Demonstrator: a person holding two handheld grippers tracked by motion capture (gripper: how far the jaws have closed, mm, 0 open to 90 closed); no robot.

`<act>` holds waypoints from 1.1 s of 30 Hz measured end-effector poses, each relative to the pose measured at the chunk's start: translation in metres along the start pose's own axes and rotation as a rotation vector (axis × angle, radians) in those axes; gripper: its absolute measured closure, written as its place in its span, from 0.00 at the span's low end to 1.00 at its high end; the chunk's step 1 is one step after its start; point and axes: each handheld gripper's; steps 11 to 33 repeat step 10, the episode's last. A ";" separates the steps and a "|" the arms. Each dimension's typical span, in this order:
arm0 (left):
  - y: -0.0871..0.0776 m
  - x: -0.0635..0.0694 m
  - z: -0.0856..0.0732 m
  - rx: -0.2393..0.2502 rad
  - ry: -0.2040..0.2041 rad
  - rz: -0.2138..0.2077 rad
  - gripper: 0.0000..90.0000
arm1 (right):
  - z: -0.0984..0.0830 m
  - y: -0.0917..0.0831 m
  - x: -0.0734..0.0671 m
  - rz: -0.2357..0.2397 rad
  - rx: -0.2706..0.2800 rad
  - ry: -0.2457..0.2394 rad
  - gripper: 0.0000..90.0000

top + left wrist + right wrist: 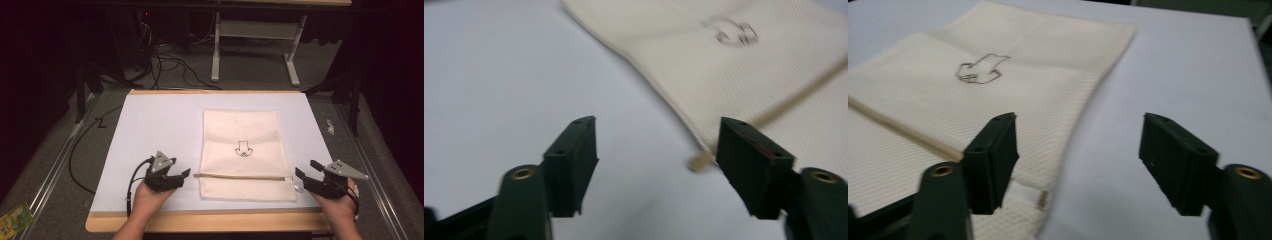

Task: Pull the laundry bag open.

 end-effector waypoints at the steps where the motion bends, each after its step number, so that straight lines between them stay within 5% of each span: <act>1: -0.005 -0.008 -0.002 0.015 -0.011 0.032 0.28 | 0.002 -0.006 0.008 -0.036 0.027 0.011 0.27; 4: -0.015 -0.024 -0.009 -0.003 -0.030 0.095 0.22 | 0.003 -0.013 0.020 -0.049 0.044 0.058 0.24; 9: -0.010 -0.028 -0.013 -0.053 -0.028 0.092 0.15 | 0.003 -0.020 0.037 -0.085 0.061 0.101 0.21; 33: -0.009 -0.027 -0.012 -0.060 -0.012 0.096 0.13 | 0.003 -0.020 0.037 -0.085 0.062 0.106 0.20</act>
Point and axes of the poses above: each handheld gripper's, and its own axes: y roughly forward along the jaws, z roughly out of its top, x roughly to its right, and after that the axes turned 15 degrees about y, right-handed
